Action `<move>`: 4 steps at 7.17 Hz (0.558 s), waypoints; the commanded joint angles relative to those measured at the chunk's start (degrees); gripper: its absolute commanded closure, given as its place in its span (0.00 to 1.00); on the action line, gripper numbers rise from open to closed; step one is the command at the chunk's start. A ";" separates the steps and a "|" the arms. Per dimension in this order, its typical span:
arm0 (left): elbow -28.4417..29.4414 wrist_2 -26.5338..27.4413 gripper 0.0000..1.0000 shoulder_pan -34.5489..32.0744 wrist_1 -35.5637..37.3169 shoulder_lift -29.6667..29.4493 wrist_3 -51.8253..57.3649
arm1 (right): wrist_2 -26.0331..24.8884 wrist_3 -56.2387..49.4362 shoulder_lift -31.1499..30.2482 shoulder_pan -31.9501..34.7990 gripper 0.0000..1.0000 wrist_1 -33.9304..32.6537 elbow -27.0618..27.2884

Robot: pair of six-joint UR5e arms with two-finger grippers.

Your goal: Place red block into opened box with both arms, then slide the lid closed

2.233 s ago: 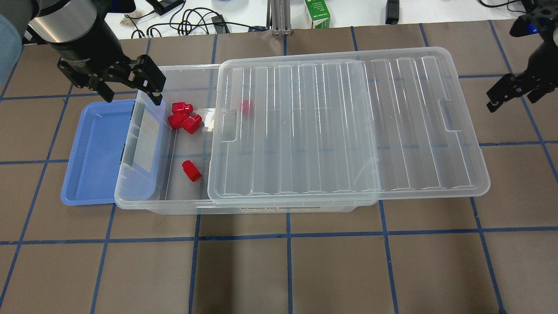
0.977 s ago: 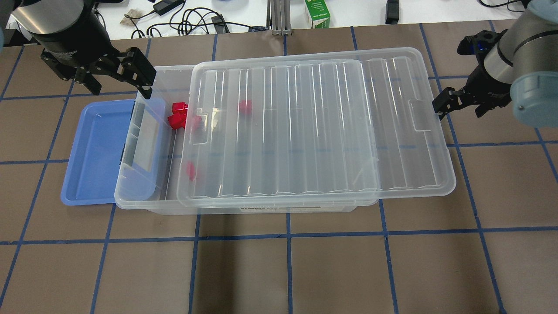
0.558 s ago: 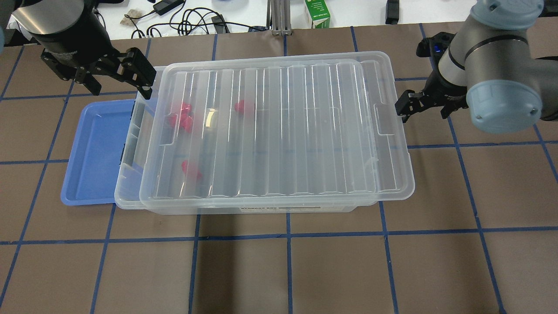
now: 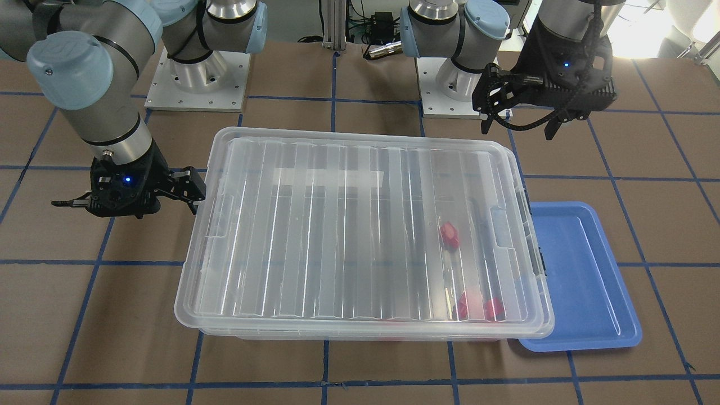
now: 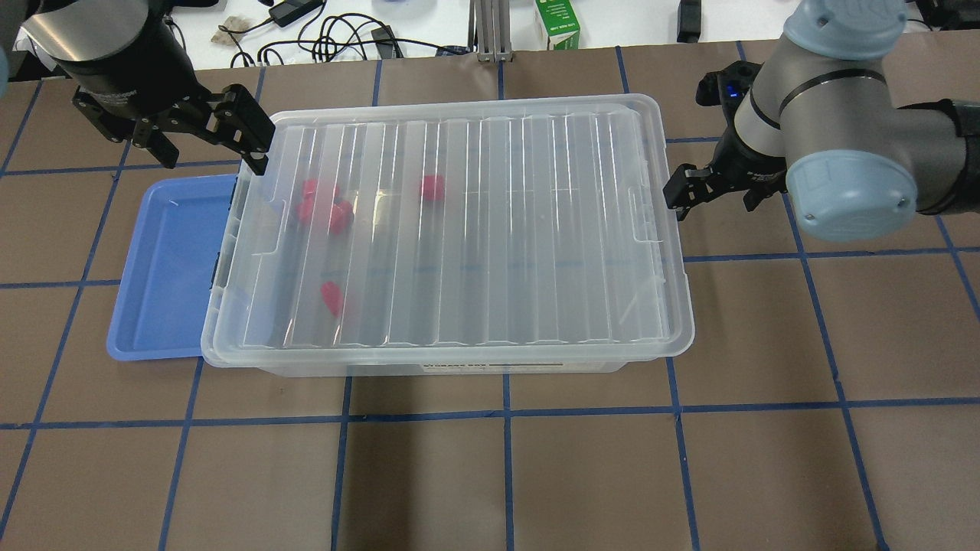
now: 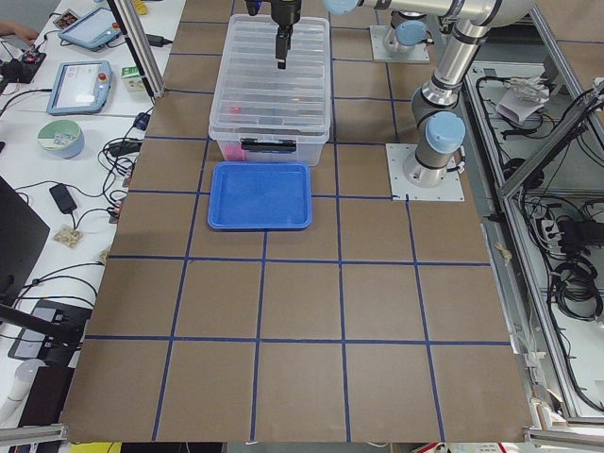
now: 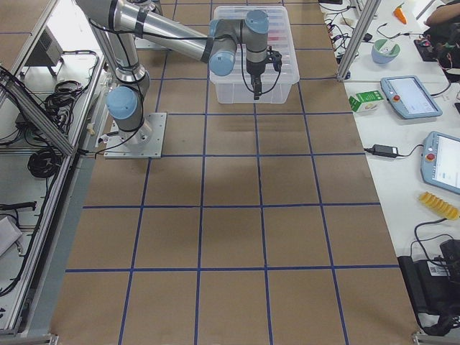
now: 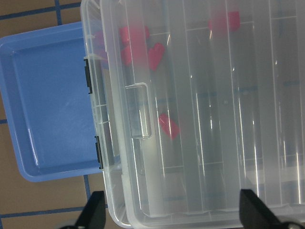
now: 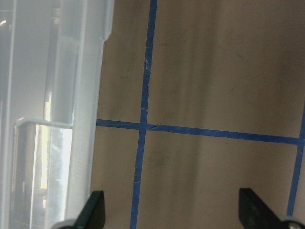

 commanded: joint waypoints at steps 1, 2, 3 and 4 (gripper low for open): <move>-0.03 -0.01 0.00 -0.03 0.00 -0.09 0.00 | -0.34 -0.16 -0.40 0.21 0.00 0.33 -2.03; -0.03 -0.01 0.00 -0.03 0.00 -0.26 0.00 | 0.26 -0.07 -2.75 0.30 0.00 6.17 -5.53; 0.06 -0.01 0.00 -0.03 0.00 0.00 -0.09 | 0.27 0.10 -4.34 0.91 0.00 13.27 -10.53; 0.06 -0.01 0.00 -0.03 0.00 0.00 0.00 | -0.51 2.80 -6.01 2.56 0.00 19.52 -14.41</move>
